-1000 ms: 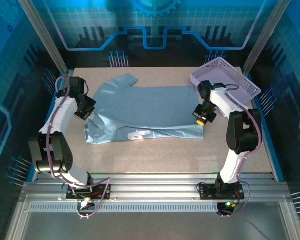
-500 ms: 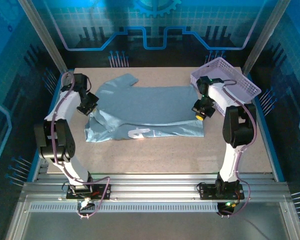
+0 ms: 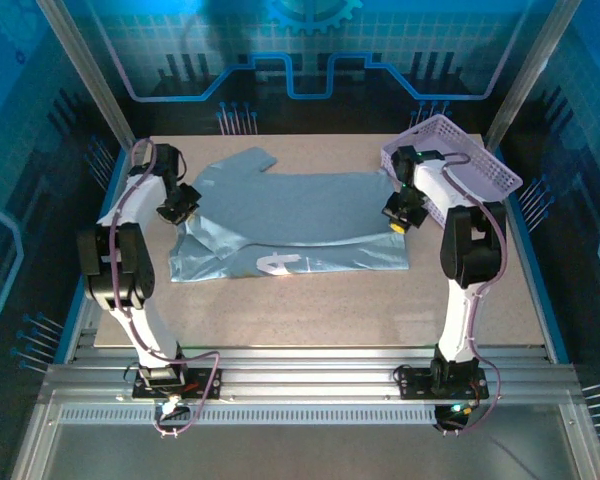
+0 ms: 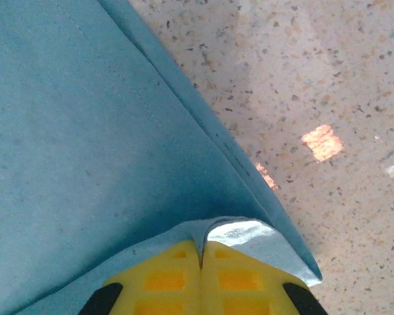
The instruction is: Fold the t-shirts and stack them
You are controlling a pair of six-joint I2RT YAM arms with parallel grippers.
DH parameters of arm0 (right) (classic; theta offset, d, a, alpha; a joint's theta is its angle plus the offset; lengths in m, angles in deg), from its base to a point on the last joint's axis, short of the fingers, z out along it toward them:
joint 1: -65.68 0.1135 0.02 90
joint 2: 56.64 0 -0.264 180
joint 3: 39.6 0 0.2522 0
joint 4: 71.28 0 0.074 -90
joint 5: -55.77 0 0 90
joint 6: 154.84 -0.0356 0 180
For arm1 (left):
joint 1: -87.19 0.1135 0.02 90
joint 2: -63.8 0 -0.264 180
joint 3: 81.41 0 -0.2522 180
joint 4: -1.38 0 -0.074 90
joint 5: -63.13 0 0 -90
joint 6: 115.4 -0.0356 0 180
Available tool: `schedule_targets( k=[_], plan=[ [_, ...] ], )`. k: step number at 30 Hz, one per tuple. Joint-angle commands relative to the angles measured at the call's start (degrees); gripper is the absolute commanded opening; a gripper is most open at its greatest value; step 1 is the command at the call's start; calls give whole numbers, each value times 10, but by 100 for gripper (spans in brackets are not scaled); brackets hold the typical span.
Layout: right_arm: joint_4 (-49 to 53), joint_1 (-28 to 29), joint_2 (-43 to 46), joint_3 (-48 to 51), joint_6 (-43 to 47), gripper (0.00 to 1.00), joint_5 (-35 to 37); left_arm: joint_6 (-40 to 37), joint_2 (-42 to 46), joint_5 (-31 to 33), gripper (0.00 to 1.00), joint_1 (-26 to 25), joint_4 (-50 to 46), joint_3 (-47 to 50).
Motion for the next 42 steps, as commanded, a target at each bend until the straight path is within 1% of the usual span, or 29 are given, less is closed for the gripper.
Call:
schedule_targets(
  k=[1,3,4,5,6,9,12,15,17,19,21,25,31,37,42],
  plan=[
    [-16,-10,-3,-13,24,22,7,-14,-1,-12,28,-3,-4,-22],
    [-37,-13,17,-8,41,39,16,-12,13,-14,36,-4,-15,-17],
    [-44,-14,27,-5,47,43,16,-12,22,-14,39,-4,-20,-11],
    [-43,-17,37,-5,52,46,17,-8,38,-12,42,-6,-23,-1],
    [-42,-17,48,-2,55,47,18,-3,59,-11,43,-7,-22,14],
    [-49,-18,85,35,51,50,5,25,114,-25,43,-12,-21,71],
    [-94,-18,123,111,24,50,-43,65,159,-66,37,-19,-9,142],
    [-161,-19,146,185,-4,50,-84,113,200,-106,27,-28,13,214],
    [-182,-21,142,210,-20,53,-99,141,214,-131,21,-43,30,249],
    [-199,-21,131,224,-29,54,-105,159,218,-144,17,-60,43,274],
    [-222,-23,119,232,-37,55,-112,176,217,-152,16,-72,60,298],
    [-243,-23,90,219,-46,54,-111,195,208,-160,14,-80,90,325],
    [-240,-23,47,179,-49,53,-104,174,197,-152,13,-81,82,311],
    [-225,-25,16,127,-51,50,-97,166,198,-149,13,-81,74,296],
    [-187,-23,-10,75,-53,44,-88,161,196,-145,13,-81,70,291]
  ],
)
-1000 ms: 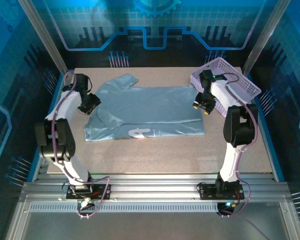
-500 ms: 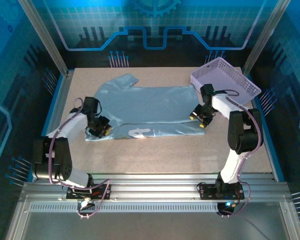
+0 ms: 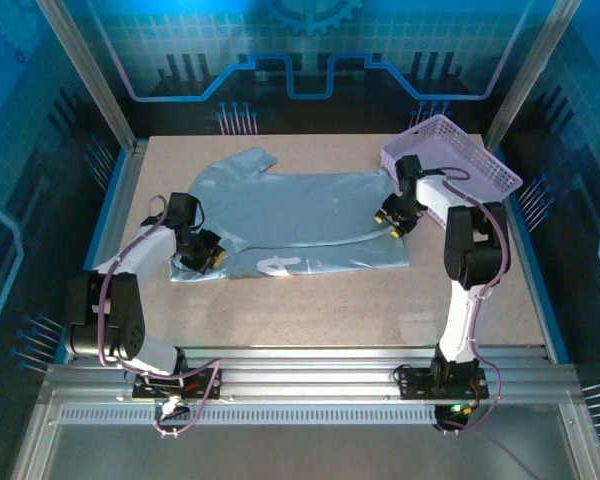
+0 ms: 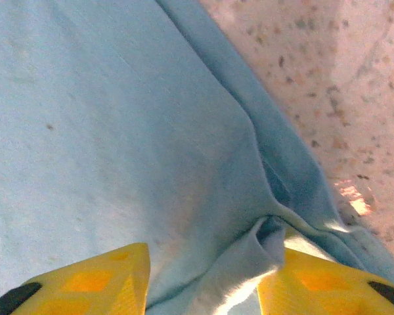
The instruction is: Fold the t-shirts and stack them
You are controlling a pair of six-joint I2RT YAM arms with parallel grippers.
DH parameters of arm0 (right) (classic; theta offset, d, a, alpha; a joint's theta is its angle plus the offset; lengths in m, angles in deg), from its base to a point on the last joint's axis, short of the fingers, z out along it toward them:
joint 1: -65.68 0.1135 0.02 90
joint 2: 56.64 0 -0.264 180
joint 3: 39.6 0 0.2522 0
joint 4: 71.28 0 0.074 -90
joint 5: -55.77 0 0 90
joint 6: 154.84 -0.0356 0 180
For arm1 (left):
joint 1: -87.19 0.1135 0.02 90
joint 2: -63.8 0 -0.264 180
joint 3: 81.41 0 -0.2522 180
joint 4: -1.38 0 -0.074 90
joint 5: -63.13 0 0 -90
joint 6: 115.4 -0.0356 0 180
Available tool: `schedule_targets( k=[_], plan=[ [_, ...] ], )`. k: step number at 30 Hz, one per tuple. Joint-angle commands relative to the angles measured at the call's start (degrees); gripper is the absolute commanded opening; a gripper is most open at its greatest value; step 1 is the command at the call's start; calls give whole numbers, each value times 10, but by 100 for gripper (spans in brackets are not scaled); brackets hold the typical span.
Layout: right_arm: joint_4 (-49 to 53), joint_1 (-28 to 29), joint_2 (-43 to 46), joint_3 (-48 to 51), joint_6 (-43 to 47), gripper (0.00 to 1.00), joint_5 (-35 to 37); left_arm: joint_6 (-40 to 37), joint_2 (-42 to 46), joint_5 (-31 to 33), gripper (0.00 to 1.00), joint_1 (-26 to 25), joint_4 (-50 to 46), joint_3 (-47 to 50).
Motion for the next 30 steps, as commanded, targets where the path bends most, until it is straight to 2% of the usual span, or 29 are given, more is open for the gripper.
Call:
schedule_targets(
  k=[1,4,10,16,18,23,26,30],
  plan=[
    [38,-7,-22,-36,-7,43,9,-10,-6,-5,13,-5,-8,-13],
    [41,-8,-32,-45,-11,38,16,-7,-4,-6,13,-6,-5,-12],
    [62,-9,-65,-96,3,35,23,-8,-2,-6,13,-7,-6,-15],
    [72,-13,-58,-101,9,29,40,-3,4,-3,14,-7,-13,-23],
    [77,-16,-53,-99,12,26,46,0,4,0,19,-6,-16,-28],
    [82,-18,-36,-99,31,22,67,14,1,-5,22,-1,-14,-38],
    [75,-15,-1,-85,42,26,89,35,-1,-20,34,11,5,-32],
    [72,-5,46,-52,59,29,90,59,-26,-44,36,24,28,-25]
  ],
)
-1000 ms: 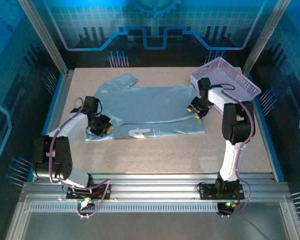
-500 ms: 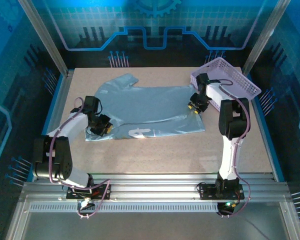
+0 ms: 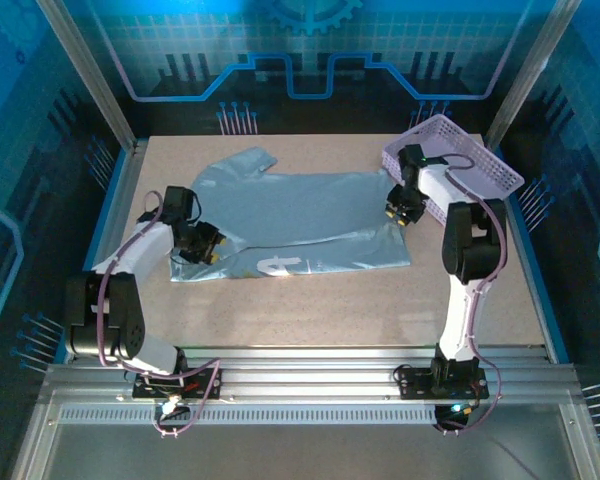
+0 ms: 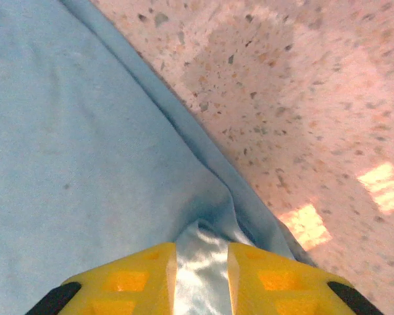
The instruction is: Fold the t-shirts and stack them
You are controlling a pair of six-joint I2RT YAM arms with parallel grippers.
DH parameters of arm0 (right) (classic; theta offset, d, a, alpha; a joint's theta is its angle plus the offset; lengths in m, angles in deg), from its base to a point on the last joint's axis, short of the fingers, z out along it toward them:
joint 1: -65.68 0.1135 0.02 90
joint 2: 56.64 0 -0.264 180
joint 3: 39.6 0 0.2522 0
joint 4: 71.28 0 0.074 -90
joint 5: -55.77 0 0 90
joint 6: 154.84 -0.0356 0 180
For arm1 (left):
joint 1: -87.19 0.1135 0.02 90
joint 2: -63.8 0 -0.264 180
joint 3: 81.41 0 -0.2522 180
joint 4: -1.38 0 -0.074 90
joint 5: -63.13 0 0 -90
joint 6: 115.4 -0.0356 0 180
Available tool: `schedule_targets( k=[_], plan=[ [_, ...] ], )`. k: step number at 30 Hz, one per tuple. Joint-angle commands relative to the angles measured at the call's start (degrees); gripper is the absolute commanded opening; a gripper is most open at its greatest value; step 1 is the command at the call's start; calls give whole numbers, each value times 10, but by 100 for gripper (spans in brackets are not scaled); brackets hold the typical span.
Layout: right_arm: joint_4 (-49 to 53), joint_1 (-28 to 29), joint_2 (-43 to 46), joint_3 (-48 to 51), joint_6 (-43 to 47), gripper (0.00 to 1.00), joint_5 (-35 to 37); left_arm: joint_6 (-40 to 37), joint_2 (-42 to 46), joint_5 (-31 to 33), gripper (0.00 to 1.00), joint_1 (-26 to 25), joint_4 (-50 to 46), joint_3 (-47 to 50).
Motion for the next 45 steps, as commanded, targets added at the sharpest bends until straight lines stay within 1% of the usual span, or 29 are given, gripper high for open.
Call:
schedule_targets(
  k=[1,6,8,11,13,16,18,23,25,27,28,29,30,31,34,37,40,45],
  plan=[
    [9,9,65,25,24,29,12,26,-32,-30,36,10,13,-3],
    [-4,40,119,84,34,32,-10,42,-83,-44,37,10,53,-7],
    [-8,49,138,106,30,33,-19,32,-102,-33,37,9,28,-26],
    [-12,56,160,126,24,33,-32,19,-112,2,37,8,-11,-43],
    [-13,61,169,132,23,34,-38,14,-110,14,38,8,-11,-42],
    [-10,69,176,134,23,34,-42,13,-117,9,37,7,1,-40],
    [-9,74,179,136,21,34,-43,12,-121,6,31,6,10,-39],
    [-6,78,179,138,17,33,-44,6,-128,11,10,1,11,-49],
    [-3,78,180,134,18,33,-42,1,-127,16,9,1,-2,-57],
    [0,78,181,130,23,33,-41,-7,-116,35,11,0,-23,-65],
    [1,78,182,129,25,33,-41,-14,-107,50,17,-1,-41,-70],
    [2,78,183,127,26,33,-41,-19,-97,64,26,-3,-58,-73],
    [2,79,184,128,27,33,-43,-21,-90,69,32,-3,-67,-72],
    [0,79,185,128,29,33,-46,-23,-84,69,36,-4,-66,-65],
    [-13,82,188,133,29,34,-69,-21,-82,49,39,-2,-40,-40],
    [-50,87,195,146,33,38,-111,-7,-90,31,40,-3,1,-23],
    [-81,90,203,161,26,40,-146,-2,-100,25,40,-3,23,-19],
    [-88,91,207,167,17,41,-162,-5,-111,22,38,-3,22,-19]
  ],
)
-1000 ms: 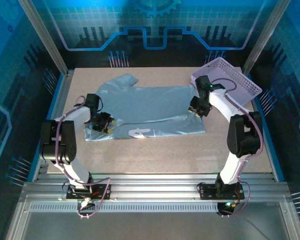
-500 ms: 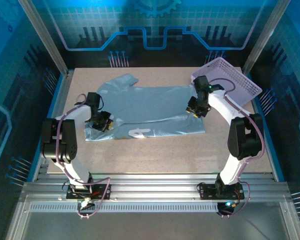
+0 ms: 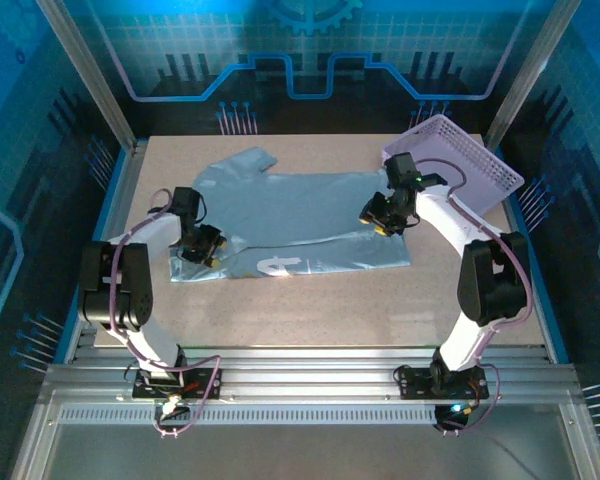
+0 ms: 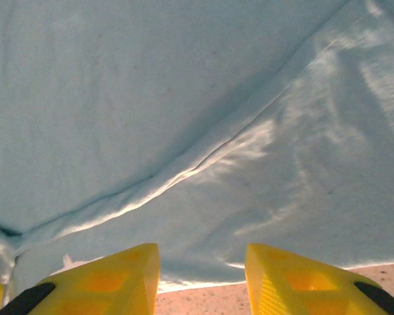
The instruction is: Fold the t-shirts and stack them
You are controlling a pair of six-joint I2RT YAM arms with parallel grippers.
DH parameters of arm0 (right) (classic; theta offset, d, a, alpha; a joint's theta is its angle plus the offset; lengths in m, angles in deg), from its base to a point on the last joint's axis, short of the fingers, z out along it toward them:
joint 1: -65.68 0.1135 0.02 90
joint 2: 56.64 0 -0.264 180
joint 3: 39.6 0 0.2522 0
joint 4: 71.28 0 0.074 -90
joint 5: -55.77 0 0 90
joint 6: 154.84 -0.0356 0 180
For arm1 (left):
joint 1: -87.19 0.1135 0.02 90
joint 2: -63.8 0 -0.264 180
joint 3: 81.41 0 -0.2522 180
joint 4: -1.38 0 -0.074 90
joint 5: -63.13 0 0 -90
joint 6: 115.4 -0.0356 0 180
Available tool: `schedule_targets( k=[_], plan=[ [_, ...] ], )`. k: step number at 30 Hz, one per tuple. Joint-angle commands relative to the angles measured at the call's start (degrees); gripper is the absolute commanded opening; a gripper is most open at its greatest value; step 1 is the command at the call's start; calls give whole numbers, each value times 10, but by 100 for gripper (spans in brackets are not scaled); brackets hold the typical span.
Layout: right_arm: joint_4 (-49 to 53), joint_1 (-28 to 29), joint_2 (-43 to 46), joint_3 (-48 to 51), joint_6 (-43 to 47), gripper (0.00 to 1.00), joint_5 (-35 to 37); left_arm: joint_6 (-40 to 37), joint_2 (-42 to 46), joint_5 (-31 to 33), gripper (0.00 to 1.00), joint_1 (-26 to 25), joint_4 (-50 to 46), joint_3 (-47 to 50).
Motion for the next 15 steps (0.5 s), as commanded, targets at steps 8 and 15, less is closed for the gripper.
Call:
schedule_targets(
  k=[8,15],
  plan=[
    [-8,4,12,-4,-9,41,-32,3,-21,-25,31,-14,17,0],
    [-4,4,11,-8,-7,41,-31,-15,-23,-15,28,-15,-8,-9]
  ],
)
